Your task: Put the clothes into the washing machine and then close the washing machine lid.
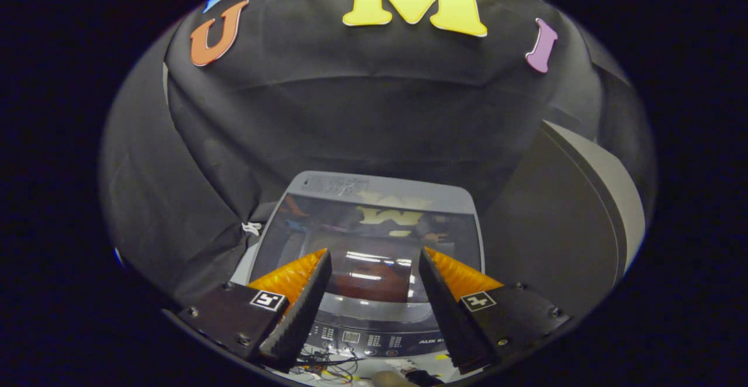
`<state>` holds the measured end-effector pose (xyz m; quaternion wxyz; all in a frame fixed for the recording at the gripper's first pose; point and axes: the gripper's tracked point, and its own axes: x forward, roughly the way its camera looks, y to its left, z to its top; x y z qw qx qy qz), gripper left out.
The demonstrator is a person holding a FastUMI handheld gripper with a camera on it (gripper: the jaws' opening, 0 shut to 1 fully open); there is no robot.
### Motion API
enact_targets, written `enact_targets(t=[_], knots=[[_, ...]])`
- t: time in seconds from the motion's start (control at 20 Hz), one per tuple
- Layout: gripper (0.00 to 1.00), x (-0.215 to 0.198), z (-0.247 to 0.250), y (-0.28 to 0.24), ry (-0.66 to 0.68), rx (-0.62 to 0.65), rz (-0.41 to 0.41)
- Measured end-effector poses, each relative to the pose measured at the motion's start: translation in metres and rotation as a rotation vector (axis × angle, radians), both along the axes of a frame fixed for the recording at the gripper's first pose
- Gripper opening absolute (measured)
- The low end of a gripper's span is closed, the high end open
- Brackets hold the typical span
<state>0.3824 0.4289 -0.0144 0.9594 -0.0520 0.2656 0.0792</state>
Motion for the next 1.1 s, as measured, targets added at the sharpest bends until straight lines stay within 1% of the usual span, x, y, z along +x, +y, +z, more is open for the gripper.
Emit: enact_targets(t=[0.2, 0.4, 0.55, 0.8, 0.9, 1.1], knots=[[0.94, -0.003, 0.003, 0.001, 0.000, -0.002, 0.016], [0.94, -0.020, 0.011, -0.002, -0.012, 0.010, 0.041], [0.94, -0.039, 0.028, -0.008, -0.074, 0.012, 0.072], [0.94, -0.084, 0.088, -0.041, -0.238, 0.092, 0.077], [0.94, -0.116, 0.113, -0.060, -0.306, 0.136, 0.071], [0.94, -0.175, 0.153, -0.130, -0.435, 0.193, 0.026]])
